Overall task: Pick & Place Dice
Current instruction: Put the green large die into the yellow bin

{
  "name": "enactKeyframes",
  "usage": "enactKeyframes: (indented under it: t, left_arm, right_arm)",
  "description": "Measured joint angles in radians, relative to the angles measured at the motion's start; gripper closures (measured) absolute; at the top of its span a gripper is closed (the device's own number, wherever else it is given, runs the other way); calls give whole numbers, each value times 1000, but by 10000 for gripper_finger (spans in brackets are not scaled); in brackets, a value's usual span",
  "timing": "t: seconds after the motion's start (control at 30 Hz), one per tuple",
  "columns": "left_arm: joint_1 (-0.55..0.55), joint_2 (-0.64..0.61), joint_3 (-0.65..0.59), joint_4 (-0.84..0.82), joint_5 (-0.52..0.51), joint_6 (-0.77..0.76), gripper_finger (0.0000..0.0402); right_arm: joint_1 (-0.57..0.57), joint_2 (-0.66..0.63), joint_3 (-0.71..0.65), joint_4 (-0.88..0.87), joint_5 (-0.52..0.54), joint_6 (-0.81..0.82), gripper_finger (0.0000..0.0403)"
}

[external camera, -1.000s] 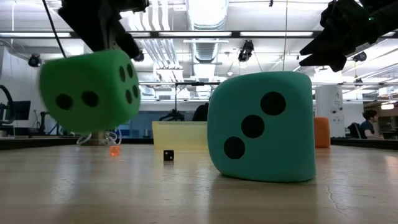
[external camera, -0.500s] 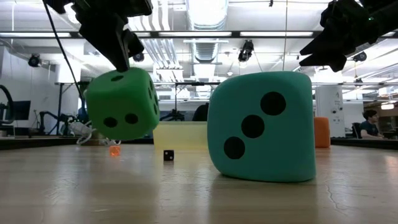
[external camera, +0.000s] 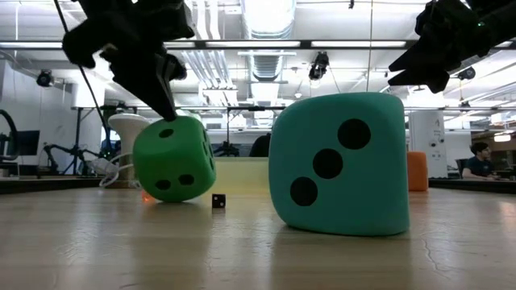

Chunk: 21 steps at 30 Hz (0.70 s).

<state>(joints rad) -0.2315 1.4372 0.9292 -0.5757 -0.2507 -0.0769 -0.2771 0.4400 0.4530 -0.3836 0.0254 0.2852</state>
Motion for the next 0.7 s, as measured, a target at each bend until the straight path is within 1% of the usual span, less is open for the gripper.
enactKeyframes:
  t: [0.2,0.27,0.5,0.7]
  left_arm:
    - [0,0,-3,-6,-118,46,400]
    - [0,0,-3,8,-110,54,401]
    - [-2,0,-3,29,-3,46,401]
    - [-10,30,-1,67,156,-1,401]
  right_arm:
    - [0,0,0,3,0,0,188]
    - [0,0,0,5,0,0,188]
    - [0,0,0,5,0,0,188]
    - [0,0,0,5,0,2,188]
